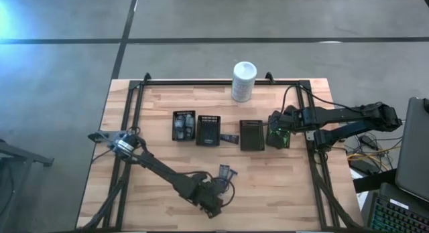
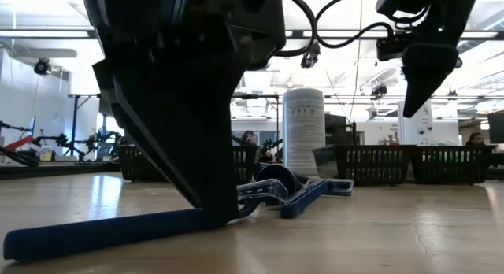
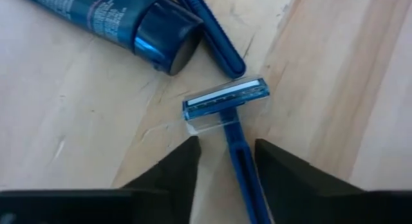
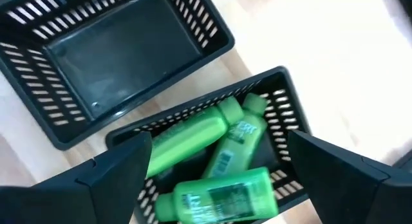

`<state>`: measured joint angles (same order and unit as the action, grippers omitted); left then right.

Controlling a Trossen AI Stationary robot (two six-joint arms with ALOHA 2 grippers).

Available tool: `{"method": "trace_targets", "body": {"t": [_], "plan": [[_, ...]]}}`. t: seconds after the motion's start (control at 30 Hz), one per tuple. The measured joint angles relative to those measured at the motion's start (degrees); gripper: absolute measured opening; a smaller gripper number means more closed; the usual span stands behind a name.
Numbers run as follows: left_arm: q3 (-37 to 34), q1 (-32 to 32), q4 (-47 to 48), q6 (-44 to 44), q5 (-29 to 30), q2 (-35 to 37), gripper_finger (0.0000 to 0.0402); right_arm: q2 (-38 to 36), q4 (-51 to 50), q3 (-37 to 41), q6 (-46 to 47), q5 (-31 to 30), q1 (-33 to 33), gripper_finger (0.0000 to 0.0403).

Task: Pick & Place Travel size toiletries
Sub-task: Put the blue razor into the middle left black bin

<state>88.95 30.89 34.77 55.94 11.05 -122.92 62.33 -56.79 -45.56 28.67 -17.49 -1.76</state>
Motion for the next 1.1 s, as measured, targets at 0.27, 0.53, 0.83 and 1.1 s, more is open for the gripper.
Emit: {"method": "trace_targets", "body": {"t": [0.27,0.53,0.83,1.1], "plan": [[-0.3,0.2,2.1,-0.2,0.1,-1.8,0.0038,0.0,0.1,0.0,-5.3,-6.2,0.0,0.0338],[-0.8,-2.0,7.4,6.1,-1.3,0.9,0.0026,-0.3,0.0,0.0,-5.1,-6.4,-1.5,0.0310],[-3.4,-15.9,12.8,22.3,16.4,16.9,0.0026,-2.8,0.6,-2.2,-2.5,-6.2,-3.8,0.0280],[-13.4,-35.6,-1.8,9.1,10.8,23.9,0.0028,-3.8,0.7,-2.7,1.1,-6.1,-3.9,0.0256]]}}
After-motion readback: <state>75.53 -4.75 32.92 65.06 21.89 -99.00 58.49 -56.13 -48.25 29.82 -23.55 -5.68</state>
